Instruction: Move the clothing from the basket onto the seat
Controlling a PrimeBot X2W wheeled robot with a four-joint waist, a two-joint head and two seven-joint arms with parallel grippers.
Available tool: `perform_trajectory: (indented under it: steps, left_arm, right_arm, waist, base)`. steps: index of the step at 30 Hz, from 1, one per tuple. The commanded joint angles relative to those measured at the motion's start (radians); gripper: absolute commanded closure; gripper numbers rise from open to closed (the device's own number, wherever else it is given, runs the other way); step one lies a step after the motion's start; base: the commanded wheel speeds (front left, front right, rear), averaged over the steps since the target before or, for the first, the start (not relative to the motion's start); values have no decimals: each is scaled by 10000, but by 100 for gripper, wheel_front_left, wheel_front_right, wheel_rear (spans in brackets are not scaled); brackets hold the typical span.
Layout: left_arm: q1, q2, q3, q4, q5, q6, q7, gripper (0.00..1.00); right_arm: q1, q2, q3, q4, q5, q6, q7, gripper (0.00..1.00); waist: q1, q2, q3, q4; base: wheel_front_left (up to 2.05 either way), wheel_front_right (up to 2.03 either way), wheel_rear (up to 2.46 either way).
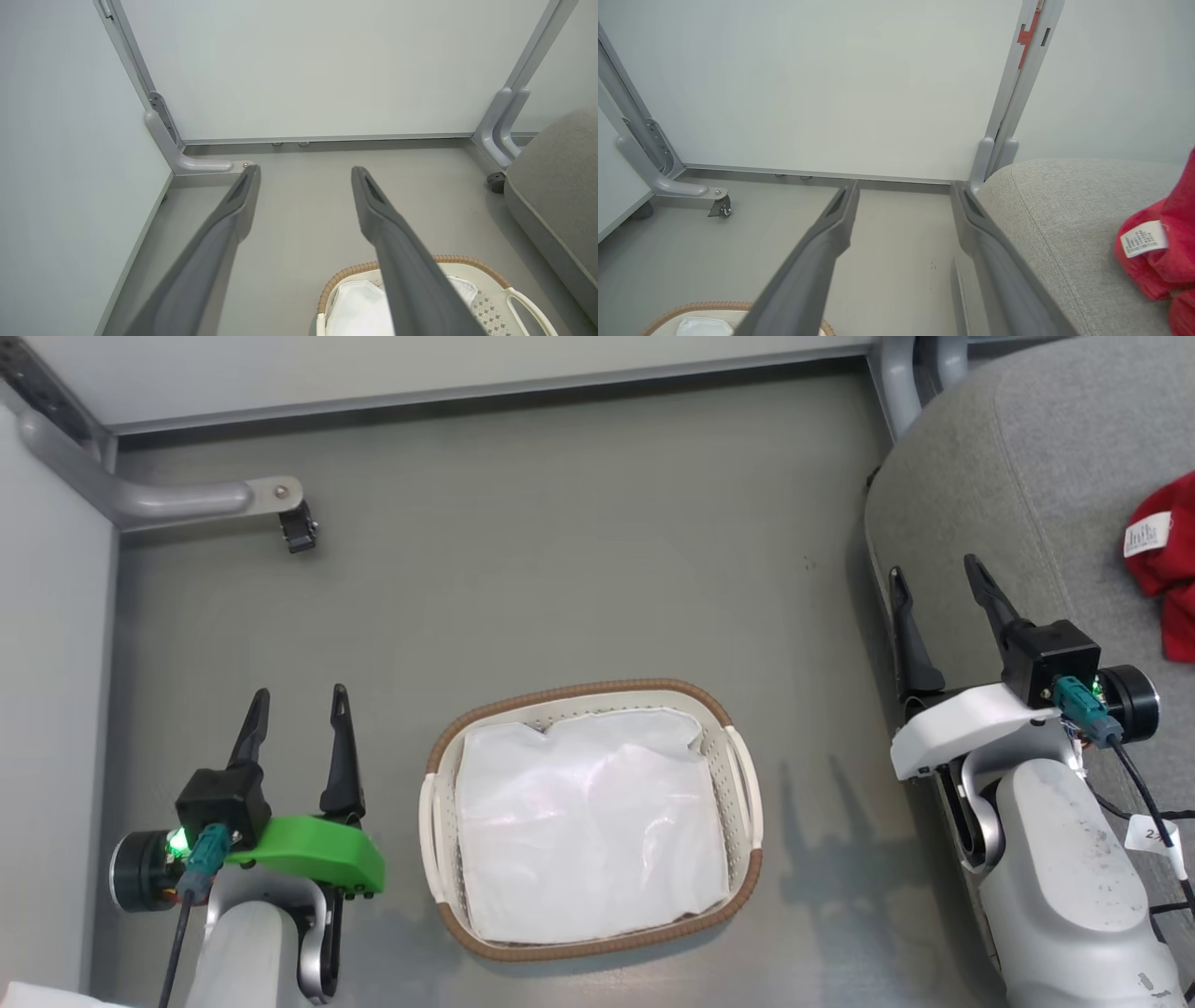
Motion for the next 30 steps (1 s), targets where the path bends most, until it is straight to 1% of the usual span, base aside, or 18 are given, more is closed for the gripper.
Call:
perform_trajectory:
  steps: [1,3,5,9,17,29,30]
  left_arm:
    - [236,2,98,17,40,-40,9,0]
    - [328,9,226,69,-251,-101,9,0]
    - [468,3,272,14,-157,-124,9,0]
    - [854,5,334,-51,-373,-112,9,0]
    - [1529,4,233,-333,-625,-79,9,0]
    - [2219,3,125,-572,-1081,-193,9,0]
    - [2089,-11,109,-530,-1084,-184,3,100]
  right_arm:
    - [69,-54,66,50,167,-11,-21,0]
    - [182,-49,205,47,327,-11,-21,0]
    - [453,-49,355,-16,456,-11,-21,0]
    - [960,-45,479,-187,590,-11,-21,0]
    - [1832,-46,509,-325,794,-11,-21,0]
    - [2298,-45,630,-262,1026,-11,-21,0]
    - [2232,0,629,-259,983,0,0,100]
  waist:
    - [0,0,-297,236]
    - [0,0,-420,257]
    - [0,0,-642,281]
    - [0,0,-972,241]
    - [0,0,-1551,184]
    - [0,0,-2062,226]
    - [0,0,-2056,218]
  base:
    - [0,0,0]
    - [0,0,0]
    - [0,0,0]
    - [0,0,0]
    - [0,0,0]
    - [0,0,0]
    - [0,0,0]
